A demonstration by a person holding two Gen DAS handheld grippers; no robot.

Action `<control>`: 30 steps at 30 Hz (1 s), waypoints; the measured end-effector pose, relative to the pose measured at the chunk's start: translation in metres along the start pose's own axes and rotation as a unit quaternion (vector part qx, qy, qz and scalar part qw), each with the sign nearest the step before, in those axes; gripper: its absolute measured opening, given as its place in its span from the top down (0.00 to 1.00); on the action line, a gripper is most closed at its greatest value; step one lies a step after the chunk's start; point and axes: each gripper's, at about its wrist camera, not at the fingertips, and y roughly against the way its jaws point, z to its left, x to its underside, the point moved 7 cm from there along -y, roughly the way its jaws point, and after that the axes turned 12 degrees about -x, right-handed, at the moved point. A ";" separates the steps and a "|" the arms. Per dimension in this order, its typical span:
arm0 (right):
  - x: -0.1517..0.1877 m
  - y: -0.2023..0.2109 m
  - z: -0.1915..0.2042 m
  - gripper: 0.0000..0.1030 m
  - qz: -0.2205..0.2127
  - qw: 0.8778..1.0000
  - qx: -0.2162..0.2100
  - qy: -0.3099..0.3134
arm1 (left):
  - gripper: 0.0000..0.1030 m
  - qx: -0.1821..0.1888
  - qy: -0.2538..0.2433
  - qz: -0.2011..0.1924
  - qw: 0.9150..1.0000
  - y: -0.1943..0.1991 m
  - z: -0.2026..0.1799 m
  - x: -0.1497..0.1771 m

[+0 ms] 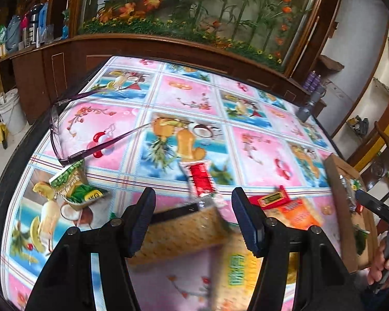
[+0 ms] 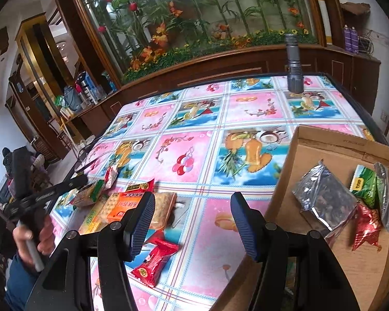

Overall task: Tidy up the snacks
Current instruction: 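Move both grippers back over the snack pile, then grasp a clear cracker pack with the left gripper while the right grasps a WEIDAN cracker pack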

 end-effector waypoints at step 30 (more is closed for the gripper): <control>0.008 -0.010 0.017 0.37 0.016 1.000 -0.008 0.025 | 0.39 0.067 -0.091 0.109 0.988 0.014 -0.008 0.069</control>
